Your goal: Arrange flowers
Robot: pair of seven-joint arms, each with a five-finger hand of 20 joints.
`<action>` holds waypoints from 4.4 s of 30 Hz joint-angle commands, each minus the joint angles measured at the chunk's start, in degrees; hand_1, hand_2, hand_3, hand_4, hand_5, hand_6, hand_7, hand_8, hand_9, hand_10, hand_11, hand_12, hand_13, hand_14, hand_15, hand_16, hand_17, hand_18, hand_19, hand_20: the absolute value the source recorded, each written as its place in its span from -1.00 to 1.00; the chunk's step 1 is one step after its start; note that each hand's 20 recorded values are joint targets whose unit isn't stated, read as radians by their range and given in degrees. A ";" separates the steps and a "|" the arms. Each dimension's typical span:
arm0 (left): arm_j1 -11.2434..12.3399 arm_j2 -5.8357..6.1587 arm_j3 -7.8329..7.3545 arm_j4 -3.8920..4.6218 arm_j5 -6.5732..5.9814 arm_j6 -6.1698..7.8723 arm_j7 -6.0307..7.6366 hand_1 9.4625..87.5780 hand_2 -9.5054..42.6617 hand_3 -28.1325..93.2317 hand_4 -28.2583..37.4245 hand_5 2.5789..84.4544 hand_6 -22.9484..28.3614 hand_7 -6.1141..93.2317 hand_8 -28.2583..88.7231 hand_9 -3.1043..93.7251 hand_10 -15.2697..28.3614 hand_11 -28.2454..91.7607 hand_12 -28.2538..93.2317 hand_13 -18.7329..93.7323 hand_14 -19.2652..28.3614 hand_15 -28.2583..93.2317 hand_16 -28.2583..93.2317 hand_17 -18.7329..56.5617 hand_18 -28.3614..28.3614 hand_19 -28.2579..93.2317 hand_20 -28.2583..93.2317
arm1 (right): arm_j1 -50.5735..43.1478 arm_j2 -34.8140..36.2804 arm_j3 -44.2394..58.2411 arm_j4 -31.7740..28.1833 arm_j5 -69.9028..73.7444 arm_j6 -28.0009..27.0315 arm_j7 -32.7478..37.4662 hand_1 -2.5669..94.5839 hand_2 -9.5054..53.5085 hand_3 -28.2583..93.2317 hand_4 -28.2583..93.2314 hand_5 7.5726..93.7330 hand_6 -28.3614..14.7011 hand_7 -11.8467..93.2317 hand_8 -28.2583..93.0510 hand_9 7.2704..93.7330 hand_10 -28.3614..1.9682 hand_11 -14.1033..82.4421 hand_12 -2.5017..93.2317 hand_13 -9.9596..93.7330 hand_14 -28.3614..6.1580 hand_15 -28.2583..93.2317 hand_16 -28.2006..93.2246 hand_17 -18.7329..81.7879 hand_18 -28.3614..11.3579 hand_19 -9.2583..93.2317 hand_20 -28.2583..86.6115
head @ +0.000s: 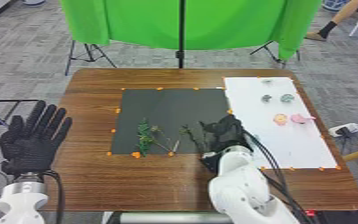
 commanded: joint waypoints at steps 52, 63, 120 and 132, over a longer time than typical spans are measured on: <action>1.99 -2.49 0.59 0.07 0.43 -1.04 0.15 -0.48 -0.30 0.76 -1.00 0.06 0.25 -0.70 -0.68 -0.08 0.40 -0.24 -0.40 -0.10 0.48 -0.05 -0.64 -0.69 0.50 0.05 -0.34 | -13.79 12.15 22.32 -1.01 -11.53 -16.91 -21.51 1.00 -1.00 -1.00 -0.08 0.59 0.22 0.05 -0.46 0.81 0.10 -0.27 -0.02 0.64 0.14 0.65 -0.10 0.12 -0.74 0.91 0.08; 1.61 -2.24 0.55 0.29 0.28 -0.88 -0.47 -0.48 -0.29 0.76 -1.00 0.06 0.25 -0.70 -0.68 -0.08 0.39 -0.24 -0.40 -0.10 0.48 -0.05 -0.64 -0.69 0.50 0.06 -0.34 | -14.05 13.02 21.61 -4.14 -6.89 -7.17 -26.29 0.21 -1.00 0.21 -0.58 0.14 0.12 0.11 -0.78 0.29 -0.17 0.06 -0.47 0.45 0.05 0.70 -0.12 0.03 -0.69 0.90 0.05; 0.81 -2.23 1.45 0.72 0.29 -0.60 -1.43 -0.48 -0.26 0.76 -1.00 0.06 0.25 -0.69 -0.68 -0.08 0.39 -0.24 -0.40 -0.10 0.48 -0.04 -0.64 -0.69 0.50 0.05 -0.34 | -5.27 8.51 11.76 6.09 -15.44 -14.17 -22.55 0.07 -1.00 0.73 -1.00 -0.05 0.20 0.21 -0.92 0.04 -0.28 0.17 -0.53 0.31 -0.09 0.68 -0.18 0.06 -0.68 0.92 -0.02; 1.30 -2.05 0.94 0.67 0.51 -1.28 -0.91 -0.48 -0.26 0.76 -1.00 0.06 0.25 -0.69 -0.68 -0.08 0.39 -0.24 -0.40 -0.10 0.48 -0.04 -0.64 -0.69 0.50 0.05 -0.34 | -5.11 11.73 14.25 0.05 -11.17 -8.90 -22.47 0.38 -1.00 0.56 -1.00 0.56 0.26 0.15 -0.46 0.82 0.14 -0.28 -0.02 0.70 0.27 0.34 0.10 0.18 -0.67 0.93 0.01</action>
